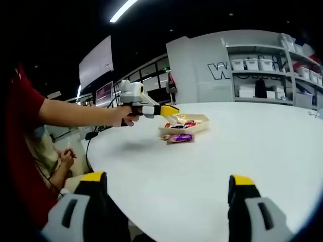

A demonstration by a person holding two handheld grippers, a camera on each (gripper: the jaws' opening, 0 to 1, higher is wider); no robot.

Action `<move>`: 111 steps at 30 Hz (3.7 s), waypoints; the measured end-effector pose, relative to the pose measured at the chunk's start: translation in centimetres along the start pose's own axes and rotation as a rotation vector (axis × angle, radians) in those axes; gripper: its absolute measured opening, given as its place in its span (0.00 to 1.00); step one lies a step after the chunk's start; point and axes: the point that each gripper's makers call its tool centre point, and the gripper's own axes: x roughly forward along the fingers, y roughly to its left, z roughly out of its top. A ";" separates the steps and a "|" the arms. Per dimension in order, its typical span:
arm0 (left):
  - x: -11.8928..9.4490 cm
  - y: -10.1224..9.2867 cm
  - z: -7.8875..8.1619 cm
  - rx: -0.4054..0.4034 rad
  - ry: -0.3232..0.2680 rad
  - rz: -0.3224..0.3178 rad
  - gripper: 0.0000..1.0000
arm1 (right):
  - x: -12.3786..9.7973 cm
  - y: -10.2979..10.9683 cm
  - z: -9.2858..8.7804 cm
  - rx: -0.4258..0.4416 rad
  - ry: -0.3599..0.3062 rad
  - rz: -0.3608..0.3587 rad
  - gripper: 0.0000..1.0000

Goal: Place the target food into the container with the food tongs after gripping and lifting it, then release it inside without dropping or visibly crushing the food.

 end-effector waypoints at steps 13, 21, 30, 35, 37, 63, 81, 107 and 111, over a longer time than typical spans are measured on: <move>-0.1 -2.6 -3.0 -0.044 0.027 -0.033 0.29 | -0.1 0.4 -0.2 -0.001 0.002 0.012 0.99; 0.3 -1.6 -3.8 -0.032 0.035 0.010 0.29 | -0.1 0.3 -0.2 0.002 0.002 0.011 0.99; 0.7 -1.5 -4.8 0.007 0.065 0.024 0.27 | -0.1 0.0 -0.1 0.002 0.003 0.008 0.99; 0.0 -3.0 -5.0 0.010 0.081 -0.015 0.26 | 0.0 0.2 -0.3 -0.002 0.008 0.013 0.99; -0.4 -3.5 -5.2 0.027 0.088 -0.026 0.26 | 0.1 0.4 -0.3 -0.004 0.008 0.016 0.99; 0.7 -4.5 -5.0 0.061 0.074 -0.066 0.30 | -0.2 0.3 -0.8 0.014 0.009 0.013 0.99; 1.1 -4.5 -6.2 0.023 0.121 -0.096 0.30 | -0.5 0.0 -0.7 0.036 -0.009 0.017 0.99; 0.2 -3.9 -3.4 -0.053 0.088 -0.078 0.26 | -0.2 0.2 -0.6 0.032 -0.003 0.023 0.99; 0.0 -3.2 -2.6 -0.057 0.075 -0.075 0.26 | -0.3 0.3 -0.7 0.033 -0.001 0.023 0.99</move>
